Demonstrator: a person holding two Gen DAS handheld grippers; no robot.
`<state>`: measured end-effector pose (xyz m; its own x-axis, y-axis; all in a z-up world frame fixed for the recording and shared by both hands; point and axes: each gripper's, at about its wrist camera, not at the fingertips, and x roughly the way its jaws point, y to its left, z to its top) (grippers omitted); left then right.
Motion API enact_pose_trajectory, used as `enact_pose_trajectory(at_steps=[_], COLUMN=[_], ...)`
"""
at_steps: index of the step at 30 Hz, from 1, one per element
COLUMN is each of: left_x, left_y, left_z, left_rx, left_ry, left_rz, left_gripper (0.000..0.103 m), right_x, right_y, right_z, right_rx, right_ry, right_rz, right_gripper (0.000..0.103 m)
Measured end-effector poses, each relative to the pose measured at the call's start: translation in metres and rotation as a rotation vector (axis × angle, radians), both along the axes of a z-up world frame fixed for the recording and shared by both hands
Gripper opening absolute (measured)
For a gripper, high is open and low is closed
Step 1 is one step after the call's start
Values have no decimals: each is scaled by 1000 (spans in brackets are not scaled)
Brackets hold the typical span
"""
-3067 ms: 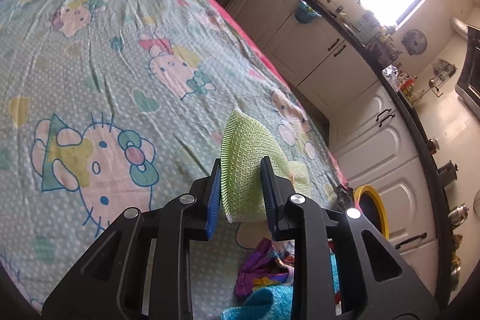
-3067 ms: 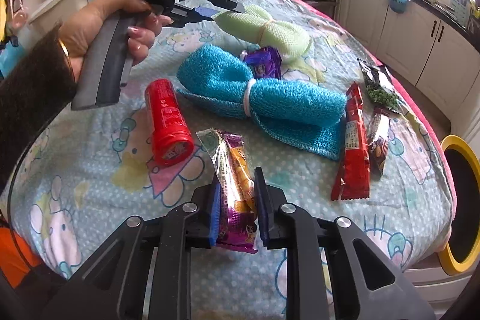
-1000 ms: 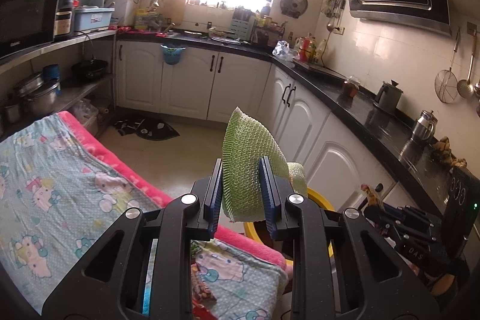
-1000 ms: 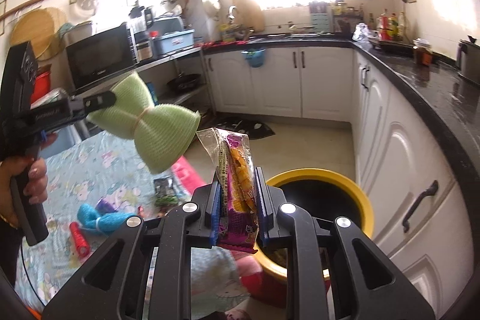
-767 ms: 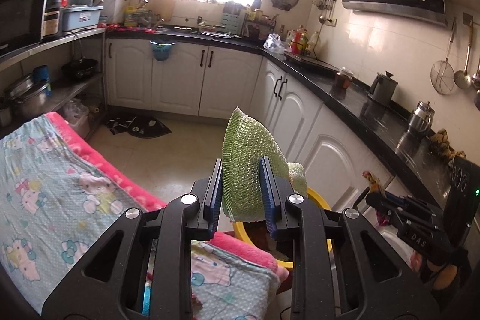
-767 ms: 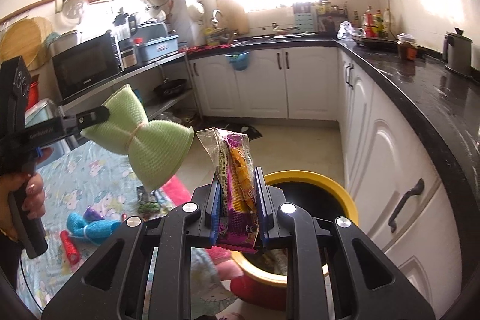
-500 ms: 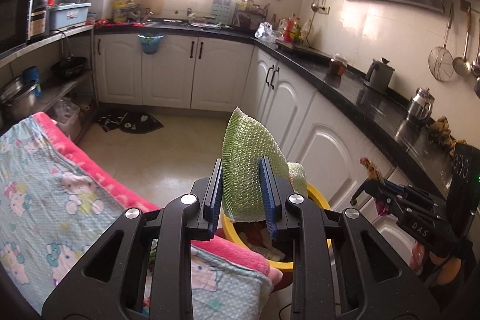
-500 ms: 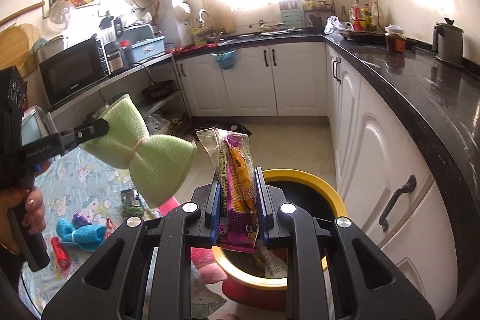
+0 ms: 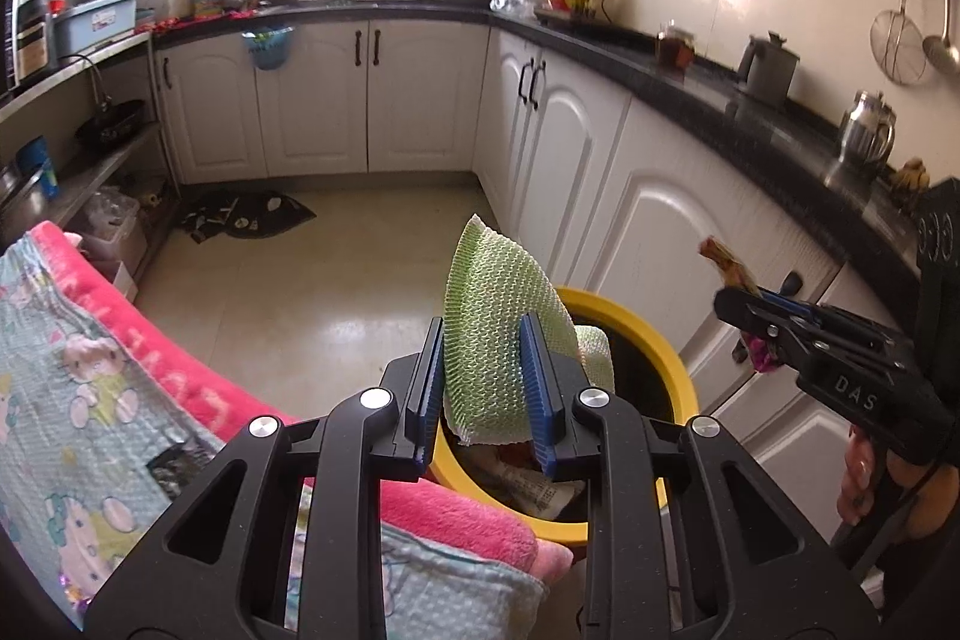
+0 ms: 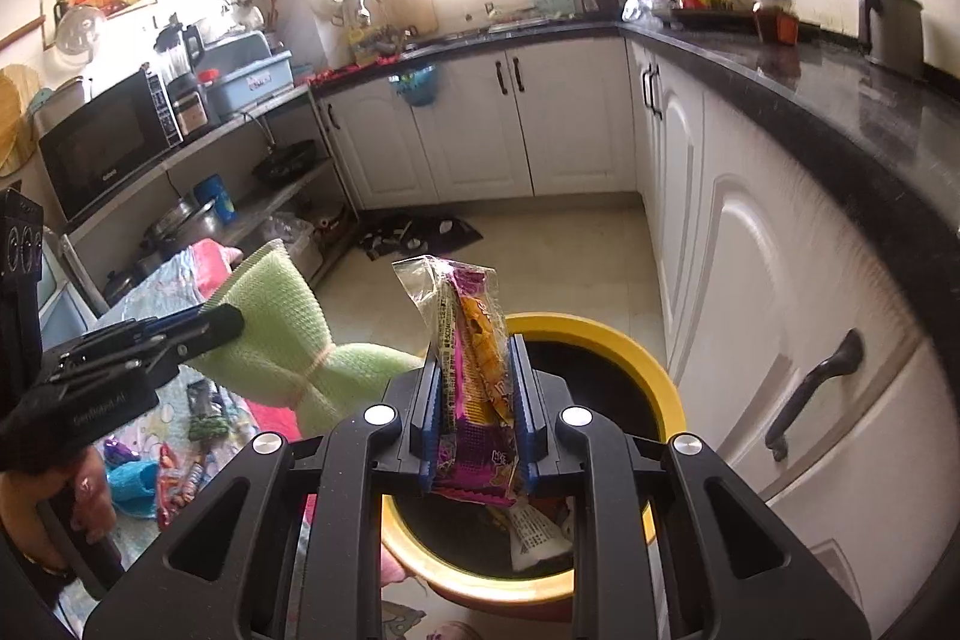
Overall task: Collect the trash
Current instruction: 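Carry both items over the yellow bin and open both tools to drop them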
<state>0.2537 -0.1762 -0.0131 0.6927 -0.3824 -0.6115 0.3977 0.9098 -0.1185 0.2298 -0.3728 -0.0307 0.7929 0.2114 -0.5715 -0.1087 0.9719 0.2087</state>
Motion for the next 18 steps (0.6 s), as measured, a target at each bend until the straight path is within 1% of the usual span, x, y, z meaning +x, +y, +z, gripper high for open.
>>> enact_pose_trajectory(at_steps=[7,12,13,15,16,17,18], left_x=[17,25,27,29,30,31,32], left_y=[-17,-22,-22,-22,-21,-21,-21], left_z=[-30,-45,-48,-52,-54,-56,-57], left_rx=[24,32,31,23,17,14,14], left_ry=[60,90,100,118,130,138,145], left_rz=[-17,-22,-22,-23,-24,-25,-21], left_gripper=[19,20,20,22,22,24,28], right_x=[28,41,43,47,48,48,48], right_y=[-8,-11,-11,-11,-11,-12,-13], right_z=[-30,-48,-51,-56,-58,-60,-61], right_rx=[-5,-3,-3,1,-3,-9,-10], right_ry=[73,116,122,141,145,148,148], right_rz=[-2,-6,-8,-10,-19,-26,-28], right_gripper=[21,22,23,31,40,42,43])
